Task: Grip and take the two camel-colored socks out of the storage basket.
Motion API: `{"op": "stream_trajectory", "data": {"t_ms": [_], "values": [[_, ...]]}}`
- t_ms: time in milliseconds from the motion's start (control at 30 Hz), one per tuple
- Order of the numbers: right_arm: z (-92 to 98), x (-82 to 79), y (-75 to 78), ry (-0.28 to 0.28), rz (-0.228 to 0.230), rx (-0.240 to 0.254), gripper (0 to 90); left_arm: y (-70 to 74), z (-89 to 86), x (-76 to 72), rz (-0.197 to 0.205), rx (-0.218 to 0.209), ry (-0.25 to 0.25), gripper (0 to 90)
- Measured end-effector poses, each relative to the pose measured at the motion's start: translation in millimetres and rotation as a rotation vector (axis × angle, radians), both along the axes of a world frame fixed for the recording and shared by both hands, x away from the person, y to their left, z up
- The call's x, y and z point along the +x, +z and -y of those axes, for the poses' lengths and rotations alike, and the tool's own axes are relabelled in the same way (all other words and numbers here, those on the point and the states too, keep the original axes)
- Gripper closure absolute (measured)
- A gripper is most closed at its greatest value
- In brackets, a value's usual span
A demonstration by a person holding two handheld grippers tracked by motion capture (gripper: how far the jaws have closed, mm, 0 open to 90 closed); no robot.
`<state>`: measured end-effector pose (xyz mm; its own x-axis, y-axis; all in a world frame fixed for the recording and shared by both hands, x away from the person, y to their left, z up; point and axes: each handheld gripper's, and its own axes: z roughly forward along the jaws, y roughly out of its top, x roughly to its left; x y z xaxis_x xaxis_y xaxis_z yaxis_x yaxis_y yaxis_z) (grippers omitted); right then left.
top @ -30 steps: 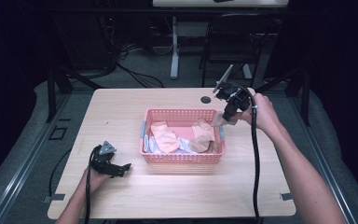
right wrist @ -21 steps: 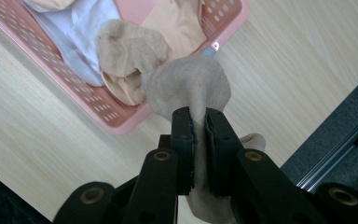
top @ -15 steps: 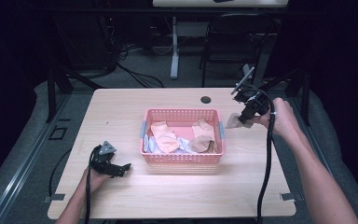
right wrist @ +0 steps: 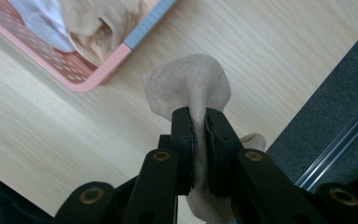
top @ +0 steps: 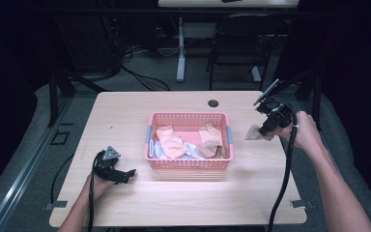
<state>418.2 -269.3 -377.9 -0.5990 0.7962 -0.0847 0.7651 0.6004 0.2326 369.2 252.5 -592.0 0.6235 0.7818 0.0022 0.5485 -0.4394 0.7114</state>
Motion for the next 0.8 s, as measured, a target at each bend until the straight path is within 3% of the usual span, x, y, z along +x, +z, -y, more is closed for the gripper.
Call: {"op": "stream_trajectory", "data": {"t_ms": [500, 800], "values": [[40.7, 2.7, -39.9, -0.097, -0.030, 0.051, 82.7, 0.0, 0.0, 0.0, 0.000, 0.000, 0.000, 0.1], [55.4, 6.8, -68.2, -0.136, -0.073, 0.054, 82.3, 0.0, 0.0, 0.0, 0.000, 0.000, 0.000, 0.1]]}}
